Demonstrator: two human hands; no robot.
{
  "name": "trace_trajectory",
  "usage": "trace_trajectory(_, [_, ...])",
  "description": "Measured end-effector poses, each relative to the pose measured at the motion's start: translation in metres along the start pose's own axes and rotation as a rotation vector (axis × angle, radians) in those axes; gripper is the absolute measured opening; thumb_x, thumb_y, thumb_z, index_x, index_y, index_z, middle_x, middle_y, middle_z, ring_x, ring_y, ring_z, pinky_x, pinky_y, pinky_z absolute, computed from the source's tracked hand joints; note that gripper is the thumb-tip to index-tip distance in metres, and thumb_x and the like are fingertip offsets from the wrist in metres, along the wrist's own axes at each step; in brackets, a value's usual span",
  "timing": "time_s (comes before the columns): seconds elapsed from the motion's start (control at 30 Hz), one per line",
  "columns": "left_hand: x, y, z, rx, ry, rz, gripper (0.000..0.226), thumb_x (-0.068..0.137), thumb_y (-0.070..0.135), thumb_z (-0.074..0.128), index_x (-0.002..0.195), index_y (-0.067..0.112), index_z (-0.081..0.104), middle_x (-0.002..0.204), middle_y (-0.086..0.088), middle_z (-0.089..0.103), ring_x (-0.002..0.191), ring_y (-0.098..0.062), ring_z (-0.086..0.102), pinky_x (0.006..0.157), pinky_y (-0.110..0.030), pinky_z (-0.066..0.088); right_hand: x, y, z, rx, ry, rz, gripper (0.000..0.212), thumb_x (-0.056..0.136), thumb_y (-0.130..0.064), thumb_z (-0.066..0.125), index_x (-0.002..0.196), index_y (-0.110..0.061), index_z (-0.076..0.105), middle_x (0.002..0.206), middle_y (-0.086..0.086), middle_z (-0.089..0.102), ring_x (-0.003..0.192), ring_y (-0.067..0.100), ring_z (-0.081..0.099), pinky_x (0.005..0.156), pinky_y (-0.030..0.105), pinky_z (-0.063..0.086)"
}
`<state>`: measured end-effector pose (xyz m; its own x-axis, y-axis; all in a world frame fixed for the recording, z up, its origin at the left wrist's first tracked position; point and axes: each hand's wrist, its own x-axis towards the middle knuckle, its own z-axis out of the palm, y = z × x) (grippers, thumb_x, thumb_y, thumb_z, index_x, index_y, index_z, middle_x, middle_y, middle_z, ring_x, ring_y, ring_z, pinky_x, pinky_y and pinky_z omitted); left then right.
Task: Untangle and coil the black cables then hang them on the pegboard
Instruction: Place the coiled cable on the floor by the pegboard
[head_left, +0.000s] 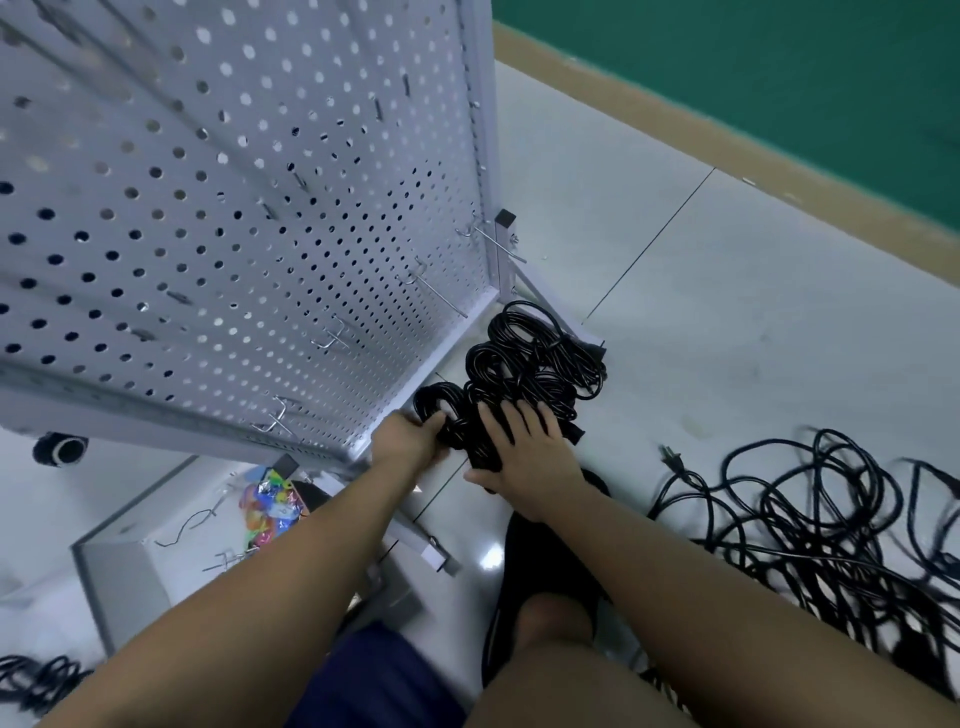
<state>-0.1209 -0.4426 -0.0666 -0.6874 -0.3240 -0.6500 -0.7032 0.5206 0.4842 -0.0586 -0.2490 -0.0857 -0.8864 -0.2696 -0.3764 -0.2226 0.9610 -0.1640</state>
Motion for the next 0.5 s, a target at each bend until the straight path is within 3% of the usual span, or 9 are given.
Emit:
trace_trajectory(0.07, [-0.001, 0.004, -0.006, 0.231, 0.041, 0.090, 0.056, 0.080, 0.064, 0.073, 0.103, 0.013, 0.066, 0.076, -0.003, 0.076, 0.071, -0.023, 0.076, 0.066, -0.036, 0.064, -0.012, 0.006, -0.007, 0.075, 0.020, 0.008, 0.106, 0.087, -0.084, -0.006, 0.173, -0.023, 0.002, 0.175, 0.012, 0.023, 0.162, 0.032, 0.016, 0.133, 0.051, 0.003])
trace_trajectory(0.1, [-0.002, 0.007, -0.007, 0.284, 0.038, 0.139, 0.059, 0.079, 0.063, 0.072, 0.105, 0.011, 0.064, 0.076, -0.005, 0.076, 0.072, -0.024, 0.076, 0.064, -0.036, 0.063, -0.019, 0.011, -0.014, 0.109, 0.043, 0.012, 0.105, 0.089, -0.082, -0.004, 0.173, -0.021, 0.010, 0.173, 0.012, 0.028, 0.161, 0.031, 0.020, 0.133, 0.049, 0.006])
trace_trajectory(0.2, [-0.022, 0.035, -0.008, 0.368, 0.060, 0.283, 0.040, 0.092, 0.043, 0.070, 0.105, 0.007, 0.057, 0.083, -0.008, 0.070, 0.080, -0.029, 0.070, 0.053, -0.030, 0.044, -0.046, 0.042, -0.036, 0.171, 0.137, 0.047, 0.088, 0.101, -0.071, 0.009, 0.166, -0.016, 0.034, 0.162, 0.011, 0.043, 0.151, 0.031, 0.037, 0.125, 0.046, 0.023])
trace_trajectory(0.27, [-0.041, 0.059, 0.001, 0.369, 0.043, 0.389, 0.030, 0.093, 0.037, 0.069, 0.094, 0.010, 0.056, 0.078, -0.007, 0.067, 0.076, -0.028, 0.069, 0.055, -0.030, 0.047, -0.071, 0.069, -0.050, 0.221, 0.185, 0.093, 0.081, 0.105, -0.068, 0.017, 0.163, -0.015, 0.041, 0.156, 0.009, 0.050, 0.144, 0.031, 0.044, 0.120, 0.045, 0.029])
trace_trajectory(0.33, [-0.063, 0.083, 0.021, 0.388, -0.050, 0.479, 0.028, 0.094, 0.036, 0.070, 0.089, 0.013, 0.055, 0.077, -0.007, 0.067, 0.068, -0.023, 0.066, 0.058, -0.032, 0.051, -0.099, 0.099, -0.062, 0.279, 0.198, 0.145, 0.075, 0.109, -0.064, 0.023, 0.163, -0.015, 0.041, 0.154, 0.008, 0.052, 0.142, 0.030, 0.045, 0.118, 0.044, 0.029])
trace_trajectory(0.43, [-0.099, 0.112, 0.065, 0.481, -0.235, 0.629, 0.026, 0.094, 0.032, 0.070, 0.085, 0.017, 0.050, 0.071, -0.002, 0.065, 0.069, -0.025, 0.066, 0.057, -0.033, 0.045, -0.143, 0.146, -0.073, 0.322, 0.176, 0.224, 0.060, 0.114, -0.052, 0.039, 0.161, -0.016, 0.042, 0.153, 0.007, 0.052, 0.140, 0.030, 0.046, 0.117, 0.044, 0.029])
trace_trajectory(0.5, [-0.125, 0.127, 0.096, 0.541, -0.370, 0.696, 0.024, 0.092, 0.032, 0.071, 0.087, 0.017, 0.053, 0.071, 0.000, 0.069, 0.071, -0.024, 0.070, 0.058, -0.033, 0.050, -0.173, 0.173, -0.076, 0.326, 0.178, 0.275, 0.055, 0.113, -0.048, 0.044, 0.157, -0.016, 0.047, 0.148, 0.008, 0.056, 0.136, 0.031, 0.049, 0.115, 0.044, 0.032])
